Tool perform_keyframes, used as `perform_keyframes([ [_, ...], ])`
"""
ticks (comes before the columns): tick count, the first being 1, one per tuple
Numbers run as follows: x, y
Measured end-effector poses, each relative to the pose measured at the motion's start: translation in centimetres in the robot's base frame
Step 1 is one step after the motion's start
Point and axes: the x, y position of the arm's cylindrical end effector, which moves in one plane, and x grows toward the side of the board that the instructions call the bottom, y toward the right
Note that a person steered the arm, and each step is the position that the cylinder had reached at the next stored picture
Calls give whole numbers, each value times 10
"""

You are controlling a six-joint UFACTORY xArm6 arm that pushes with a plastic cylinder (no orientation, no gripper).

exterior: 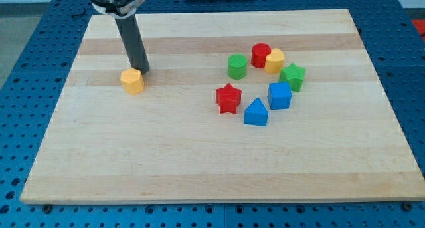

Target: Push yellow hexagon towards red star

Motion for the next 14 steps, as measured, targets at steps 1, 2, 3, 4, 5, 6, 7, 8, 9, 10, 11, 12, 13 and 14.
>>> perform_keyframes([
  [1,-20,-9],
  [2,-21,-47],
  [3,-8,-68],
  [4,8,-53],
  [5,28,-28],
  [6,34,6],
  [7,34,26],
  [8,30,14],
  [9,30,-16],
  [10,41,-32],
  [11,62,-32],
  [12,71,-13],
  [13,71,25],
  [14,71,58],
])
